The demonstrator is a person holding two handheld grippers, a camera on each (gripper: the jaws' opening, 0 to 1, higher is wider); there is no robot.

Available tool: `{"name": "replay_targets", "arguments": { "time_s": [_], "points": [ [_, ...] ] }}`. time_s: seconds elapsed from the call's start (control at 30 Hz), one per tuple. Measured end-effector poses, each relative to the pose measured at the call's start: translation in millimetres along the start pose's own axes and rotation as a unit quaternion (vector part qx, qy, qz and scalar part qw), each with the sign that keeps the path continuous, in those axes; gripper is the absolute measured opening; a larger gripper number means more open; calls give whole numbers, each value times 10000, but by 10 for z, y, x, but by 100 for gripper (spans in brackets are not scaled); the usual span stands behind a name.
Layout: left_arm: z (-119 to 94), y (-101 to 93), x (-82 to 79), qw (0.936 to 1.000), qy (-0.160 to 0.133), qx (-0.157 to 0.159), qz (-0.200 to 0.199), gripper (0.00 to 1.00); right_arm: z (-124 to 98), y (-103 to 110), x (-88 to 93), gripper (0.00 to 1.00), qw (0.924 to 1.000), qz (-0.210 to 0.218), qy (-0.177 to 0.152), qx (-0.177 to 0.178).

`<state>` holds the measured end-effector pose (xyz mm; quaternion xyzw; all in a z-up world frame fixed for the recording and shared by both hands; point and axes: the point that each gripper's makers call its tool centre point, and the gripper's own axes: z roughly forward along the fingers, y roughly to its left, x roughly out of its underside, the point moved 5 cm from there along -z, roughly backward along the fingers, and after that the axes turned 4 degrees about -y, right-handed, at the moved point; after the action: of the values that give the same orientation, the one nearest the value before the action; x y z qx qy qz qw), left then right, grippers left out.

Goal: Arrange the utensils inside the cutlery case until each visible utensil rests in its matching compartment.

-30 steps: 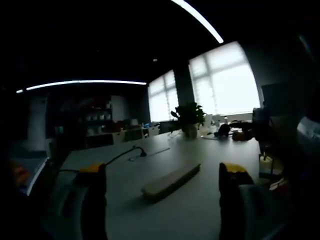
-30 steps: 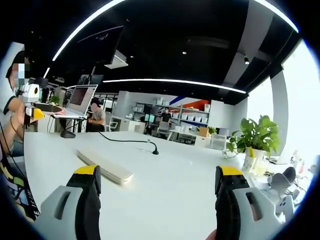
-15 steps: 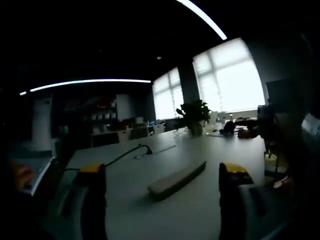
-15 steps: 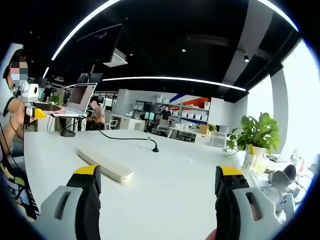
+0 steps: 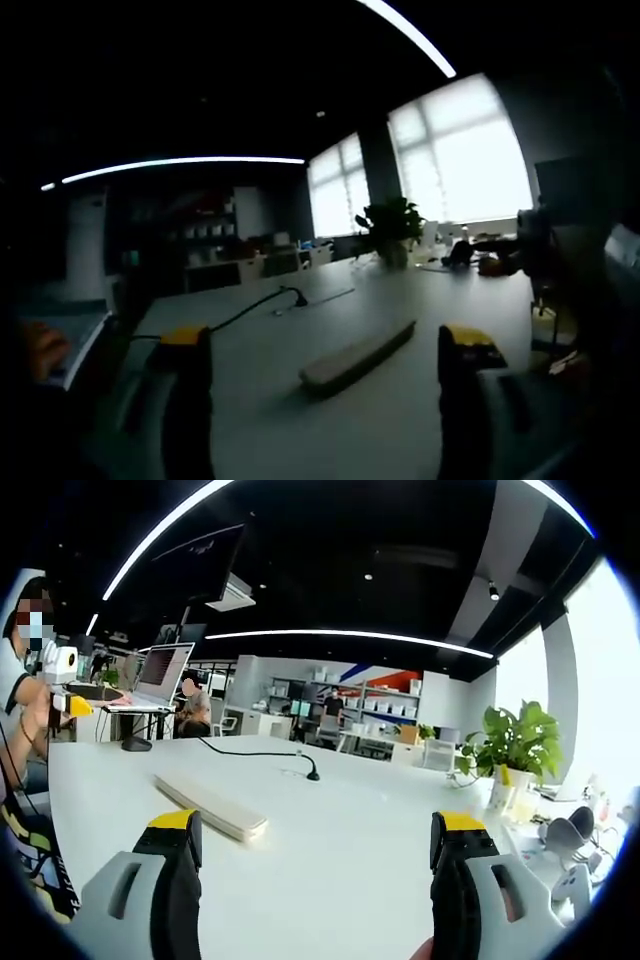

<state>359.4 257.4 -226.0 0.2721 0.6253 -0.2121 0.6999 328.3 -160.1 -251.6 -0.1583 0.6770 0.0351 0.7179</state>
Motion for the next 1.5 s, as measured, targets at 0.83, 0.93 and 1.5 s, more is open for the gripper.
{"name": "replay_targets", "arguments": {
  "time_s": [0.83,0.93,1.5],
  "points": [
    [29,28,7,10000,20,-15,-3,100,33,-9,21,99,10000,19,60,-45],
    [29,31,7,10000,22,-20,-3,100,33,-8,22,99,10000,18,63,-53],
    [30,36,18,10000,44,-33,-5,100,40,-5,33,99,9999,15,95,-75]
  ]
}}
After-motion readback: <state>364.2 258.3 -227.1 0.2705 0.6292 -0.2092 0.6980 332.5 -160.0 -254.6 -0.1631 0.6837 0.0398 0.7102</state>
